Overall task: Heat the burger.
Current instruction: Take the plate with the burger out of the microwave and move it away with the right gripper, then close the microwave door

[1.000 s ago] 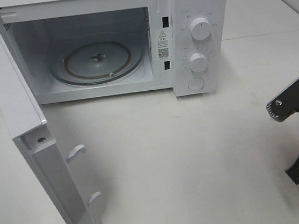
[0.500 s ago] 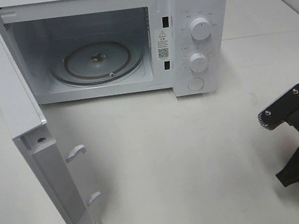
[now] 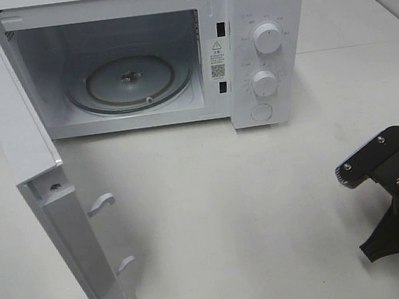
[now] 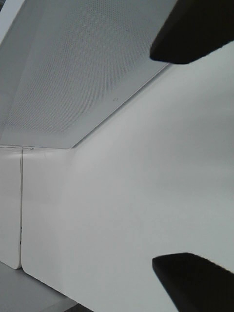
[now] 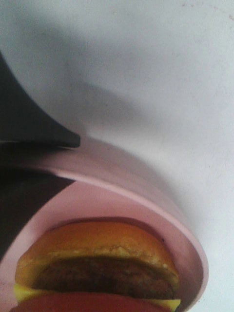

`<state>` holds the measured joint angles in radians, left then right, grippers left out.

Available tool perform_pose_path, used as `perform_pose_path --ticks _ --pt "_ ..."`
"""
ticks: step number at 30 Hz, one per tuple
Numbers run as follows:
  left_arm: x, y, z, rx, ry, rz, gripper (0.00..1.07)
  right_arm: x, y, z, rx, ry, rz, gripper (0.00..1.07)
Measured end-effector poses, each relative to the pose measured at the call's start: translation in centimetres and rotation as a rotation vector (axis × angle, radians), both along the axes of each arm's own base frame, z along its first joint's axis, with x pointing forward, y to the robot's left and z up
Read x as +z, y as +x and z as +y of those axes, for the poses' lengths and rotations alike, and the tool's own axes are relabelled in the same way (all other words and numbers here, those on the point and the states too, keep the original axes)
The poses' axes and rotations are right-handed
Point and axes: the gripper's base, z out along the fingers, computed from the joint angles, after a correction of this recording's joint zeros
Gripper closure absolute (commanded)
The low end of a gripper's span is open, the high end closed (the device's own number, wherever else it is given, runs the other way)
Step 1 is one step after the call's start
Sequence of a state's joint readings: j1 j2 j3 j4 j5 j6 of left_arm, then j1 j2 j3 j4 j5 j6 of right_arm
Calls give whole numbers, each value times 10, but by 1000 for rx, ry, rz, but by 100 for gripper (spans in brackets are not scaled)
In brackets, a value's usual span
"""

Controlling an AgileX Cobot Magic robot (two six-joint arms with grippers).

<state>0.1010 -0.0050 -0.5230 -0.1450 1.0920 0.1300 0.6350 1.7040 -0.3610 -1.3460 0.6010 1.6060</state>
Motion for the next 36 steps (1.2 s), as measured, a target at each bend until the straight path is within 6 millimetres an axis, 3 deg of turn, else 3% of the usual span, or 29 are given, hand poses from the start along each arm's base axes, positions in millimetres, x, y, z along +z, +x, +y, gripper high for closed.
perform_pose_path --ticks 1,3,5,6,8,9,11,20,23,25,28,36 --pt "0 0 0 0 0 0 9 -1 0 0 4 1 3 88" --pt "0 0 0 0 0 0 9 0 0 0 5 -2 2 84" --pt "0 0 0 0 0 0 9 0 1 0 4 -10 -2 71" --pt "0 0 0 0 0 0 9 0 1 0 4 -10 -2 71" --pt "0 0 0 0 0 0 9 5 2 1 -13 8 -13 56" --pt "0 0 0 0 0 0 9 5 2 1 -13 8 -13 56" --pt "0 0 0 0 0 0 9 20 6 5 -14 41 -36 46" --pt "0 0 0 0 0 0 9 54 5 14 38 134 -9 40" --pt "0 0 0 0 0 0 9 71 4 18 69 192 7 35" --pt "0 0 0 0 0 0 9 94 0 26 156 270 38 26" --pt "0 0 0 0 0 0 9 100 -2 27 175 293 43 25" --pt "0 0 0 0 0 0 9 148 -20 36 292 461 111 26"
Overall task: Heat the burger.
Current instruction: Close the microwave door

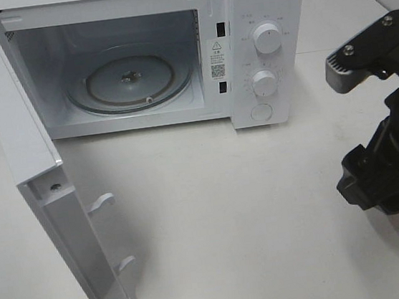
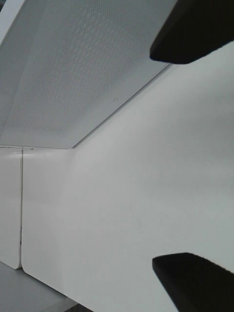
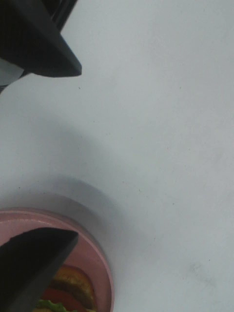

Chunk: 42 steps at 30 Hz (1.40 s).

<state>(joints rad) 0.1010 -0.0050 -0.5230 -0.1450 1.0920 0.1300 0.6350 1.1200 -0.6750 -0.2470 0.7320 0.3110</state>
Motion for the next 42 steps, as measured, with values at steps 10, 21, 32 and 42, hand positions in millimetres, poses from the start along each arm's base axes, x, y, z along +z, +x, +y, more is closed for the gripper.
perform_pose_path --ticks 10,21,32,42 --pt "0 0 0 0 0 0 9 31 -32 -16 61 72 -27 26" --pt "0 0 0 0 0 0 9 61 -73 -47 118 139 -189 27" --pt "0 0 0 0 0 0 9 67 -97 -79 -25 168 -323 28" --pt "0 0 0 0 0 0 9 45 -124 -94 -179 218 -394 30"
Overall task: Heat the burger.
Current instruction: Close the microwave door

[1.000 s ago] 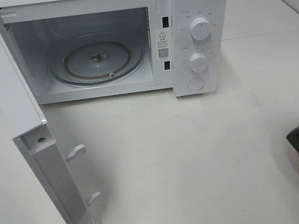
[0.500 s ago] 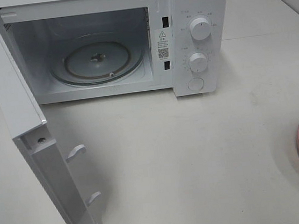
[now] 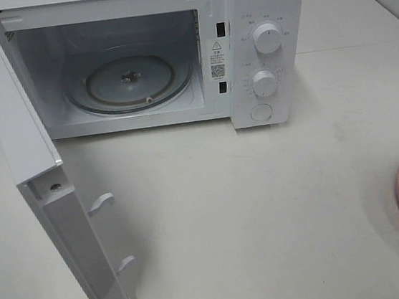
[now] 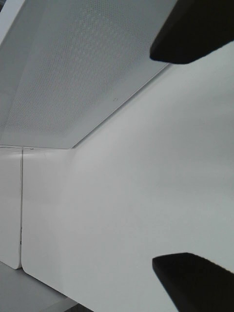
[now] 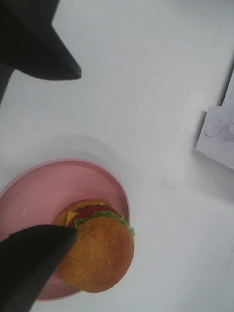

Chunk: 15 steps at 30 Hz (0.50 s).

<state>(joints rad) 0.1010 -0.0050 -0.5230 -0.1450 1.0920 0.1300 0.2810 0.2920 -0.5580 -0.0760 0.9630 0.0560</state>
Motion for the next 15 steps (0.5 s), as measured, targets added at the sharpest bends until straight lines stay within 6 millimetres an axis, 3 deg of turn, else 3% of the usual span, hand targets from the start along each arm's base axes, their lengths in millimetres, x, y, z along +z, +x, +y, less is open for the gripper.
perform_pose_path --ticks 15 --pt "0 0 0 0 0 0 9 -15 -35 -9 -144 41 -143 31"
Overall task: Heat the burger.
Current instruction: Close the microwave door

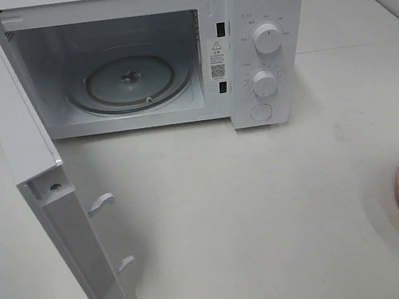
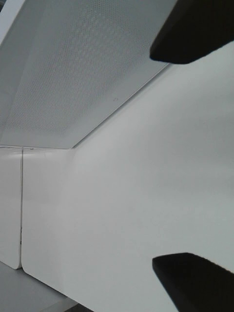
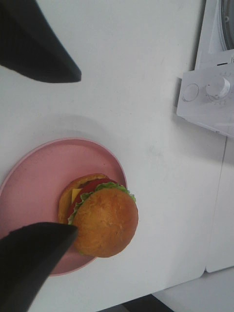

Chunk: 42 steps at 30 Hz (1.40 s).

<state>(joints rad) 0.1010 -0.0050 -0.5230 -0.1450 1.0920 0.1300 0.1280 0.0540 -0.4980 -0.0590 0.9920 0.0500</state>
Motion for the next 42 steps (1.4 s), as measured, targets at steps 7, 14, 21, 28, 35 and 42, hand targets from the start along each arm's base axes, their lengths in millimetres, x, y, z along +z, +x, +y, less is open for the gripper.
perform_pose_path --ticks 7,14,21,28,35,42 --pt "0 0 0 0 0 0 9 -1 -9 -1 -47 5 -55 31" --pt "0 0 0 0 0 0 9 -1 -9 -1 -62 5 -55 31" --pt "0 0 0 0 0 0 9 -1 -9 -1 -63 5 -55 31" --pt "0 0 0 0 0 0 9 -1 -9 -1 -63 5 -55 31" --pt "0 0 0 0 0 0 9 -1 -9 -1 -63 5 -55 31" --pt "0 0 0 0 0 0 9 -1 -9 -1 -63 5 -55 31"
